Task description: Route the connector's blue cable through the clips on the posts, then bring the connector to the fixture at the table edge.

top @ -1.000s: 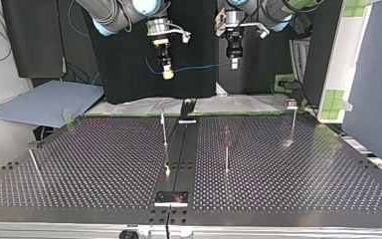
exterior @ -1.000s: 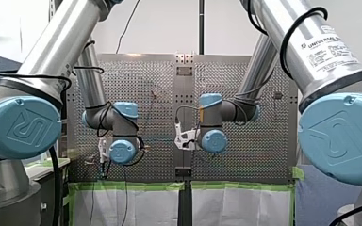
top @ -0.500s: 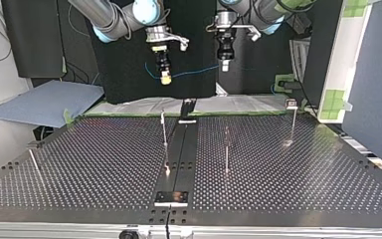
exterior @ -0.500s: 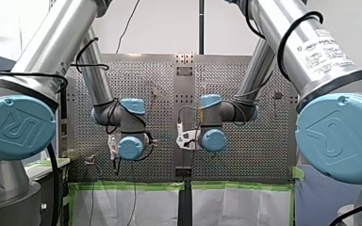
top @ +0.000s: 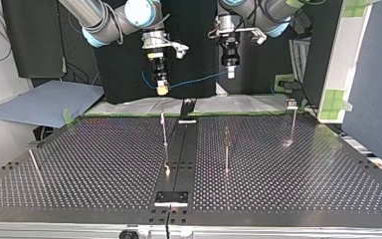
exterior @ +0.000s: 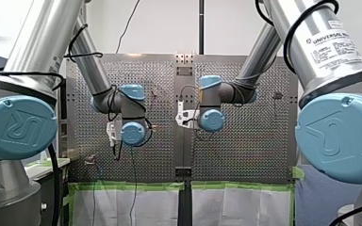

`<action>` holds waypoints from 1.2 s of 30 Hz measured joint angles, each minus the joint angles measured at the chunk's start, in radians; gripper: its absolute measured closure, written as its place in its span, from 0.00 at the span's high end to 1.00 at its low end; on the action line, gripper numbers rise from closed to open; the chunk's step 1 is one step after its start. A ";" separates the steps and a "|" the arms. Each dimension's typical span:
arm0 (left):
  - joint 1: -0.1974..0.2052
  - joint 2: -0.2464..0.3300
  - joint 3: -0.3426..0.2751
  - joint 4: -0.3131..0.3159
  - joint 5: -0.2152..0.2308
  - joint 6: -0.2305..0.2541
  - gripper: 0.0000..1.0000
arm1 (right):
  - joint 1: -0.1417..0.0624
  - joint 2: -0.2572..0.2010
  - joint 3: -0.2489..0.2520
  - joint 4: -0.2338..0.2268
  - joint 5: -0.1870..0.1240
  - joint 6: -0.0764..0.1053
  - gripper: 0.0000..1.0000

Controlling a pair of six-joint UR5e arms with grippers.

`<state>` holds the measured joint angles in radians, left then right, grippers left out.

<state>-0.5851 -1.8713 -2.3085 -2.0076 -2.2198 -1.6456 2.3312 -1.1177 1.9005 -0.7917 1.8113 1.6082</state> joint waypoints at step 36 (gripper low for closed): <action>0.117 0.045 0.175 -0.152 -0.042 0.050 0.00 | -0.053 -0.013 -0.212 0.215 -0.080 0.002 0.02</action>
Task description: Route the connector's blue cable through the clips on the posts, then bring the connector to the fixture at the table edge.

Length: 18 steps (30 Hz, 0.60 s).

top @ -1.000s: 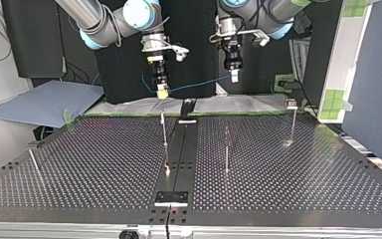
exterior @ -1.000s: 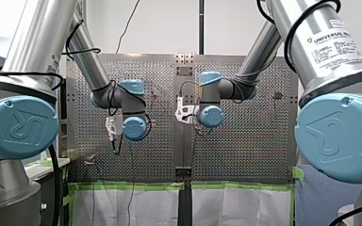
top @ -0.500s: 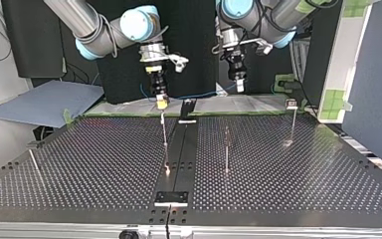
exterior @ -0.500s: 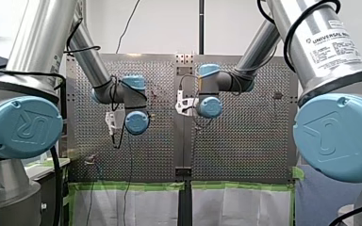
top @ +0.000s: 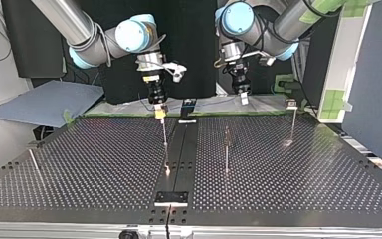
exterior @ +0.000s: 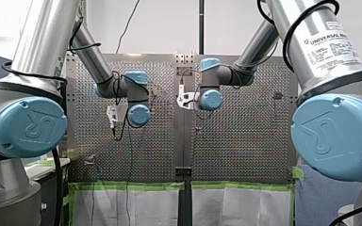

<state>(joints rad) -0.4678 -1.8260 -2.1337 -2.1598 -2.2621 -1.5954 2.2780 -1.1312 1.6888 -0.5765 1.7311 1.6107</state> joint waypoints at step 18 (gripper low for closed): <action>0.070 0.000 0.100 -0.112 0.075 0.035 0.00 | -0.037 0.000 -0.051 0.048 -0.026 0.003 0.02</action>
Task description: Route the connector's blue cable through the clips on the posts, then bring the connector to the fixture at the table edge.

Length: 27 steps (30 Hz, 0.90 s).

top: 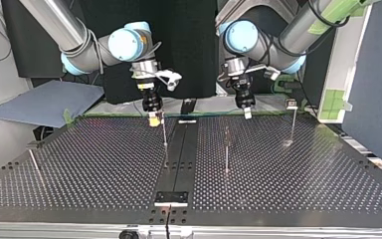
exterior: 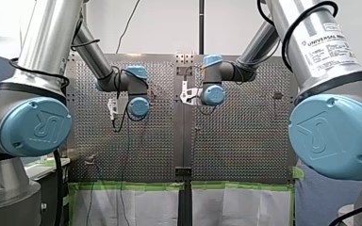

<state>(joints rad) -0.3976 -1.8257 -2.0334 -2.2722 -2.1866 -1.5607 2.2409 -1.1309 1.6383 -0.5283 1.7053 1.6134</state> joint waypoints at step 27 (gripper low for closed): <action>0.079 0.000 0.073 -0.034 0.098 -0.002 0.00 | -0.025 0.001 -0.041 0.007 -0.079 0.004 0.02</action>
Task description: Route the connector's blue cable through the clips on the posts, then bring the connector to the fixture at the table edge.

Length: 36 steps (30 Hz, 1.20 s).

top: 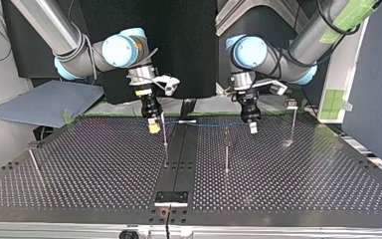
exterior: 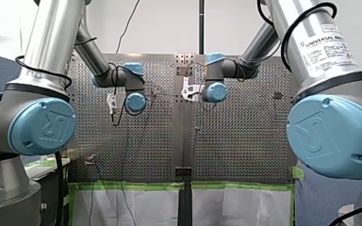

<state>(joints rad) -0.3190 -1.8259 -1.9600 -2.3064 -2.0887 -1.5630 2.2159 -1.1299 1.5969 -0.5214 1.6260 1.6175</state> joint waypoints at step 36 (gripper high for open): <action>0.058 -0.018 0.046 0.008 0.118 -0.040 0.00 | -0.018 0.004 -0.002 -0.014 -0.009 0.008 0.02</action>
<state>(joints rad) -0.2613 -1.8436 -1.9144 -2.2985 -1.9709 -1.6028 2.1974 -1.1259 1.5947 -0.5352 1.6168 1.6251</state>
